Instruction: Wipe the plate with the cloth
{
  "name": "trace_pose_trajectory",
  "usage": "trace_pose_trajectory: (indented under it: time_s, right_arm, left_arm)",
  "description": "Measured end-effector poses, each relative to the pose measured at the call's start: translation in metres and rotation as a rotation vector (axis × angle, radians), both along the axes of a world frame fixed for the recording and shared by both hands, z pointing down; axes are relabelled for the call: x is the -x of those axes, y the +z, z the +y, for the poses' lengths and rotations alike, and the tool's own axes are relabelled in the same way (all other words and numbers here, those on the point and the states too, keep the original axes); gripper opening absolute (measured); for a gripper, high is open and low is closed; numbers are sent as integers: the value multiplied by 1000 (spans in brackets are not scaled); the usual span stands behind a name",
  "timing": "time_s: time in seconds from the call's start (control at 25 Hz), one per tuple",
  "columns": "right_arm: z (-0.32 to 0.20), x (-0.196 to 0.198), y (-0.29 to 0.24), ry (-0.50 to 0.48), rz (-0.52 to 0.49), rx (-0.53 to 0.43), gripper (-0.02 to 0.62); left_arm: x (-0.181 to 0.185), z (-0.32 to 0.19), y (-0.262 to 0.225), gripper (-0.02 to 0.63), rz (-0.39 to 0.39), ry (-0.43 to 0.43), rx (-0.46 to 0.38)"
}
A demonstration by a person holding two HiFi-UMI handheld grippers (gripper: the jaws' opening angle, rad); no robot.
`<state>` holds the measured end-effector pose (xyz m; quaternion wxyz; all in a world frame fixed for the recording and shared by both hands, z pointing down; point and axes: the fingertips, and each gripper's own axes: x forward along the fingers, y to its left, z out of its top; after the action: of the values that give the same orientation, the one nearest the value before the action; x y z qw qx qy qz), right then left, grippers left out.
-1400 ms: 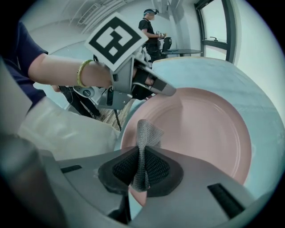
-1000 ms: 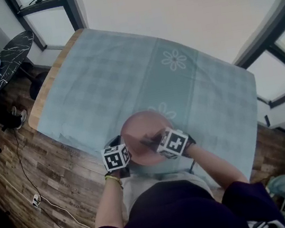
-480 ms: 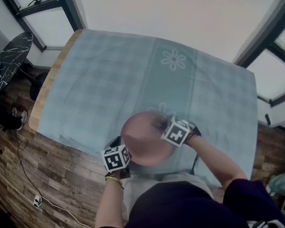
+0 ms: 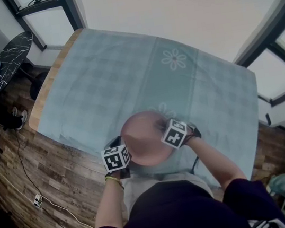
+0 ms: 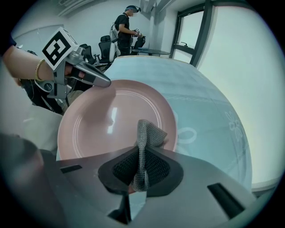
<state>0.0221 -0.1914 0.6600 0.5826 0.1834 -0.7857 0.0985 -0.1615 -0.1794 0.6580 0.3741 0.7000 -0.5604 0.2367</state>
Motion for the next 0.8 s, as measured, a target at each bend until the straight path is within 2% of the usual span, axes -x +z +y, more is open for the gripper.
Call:
trace_pose_trajectory:
  time_s: [0.32, 0.56, 0.8]
  right_arm:
    - [24, -19, 8, 58, 33, 69, 34]
    - [47, -12, 9, 24, 16, 113, 34]
    - [66, -1, 8, 26, -42, 175, 34]
  left_arm:
    - [0, 1, -1, 28, 1, -5, -1]
    - [0, 1, -1, 28, 7, -14, 1]
    - [0, 2, -1, 28, 9, -18, 1]
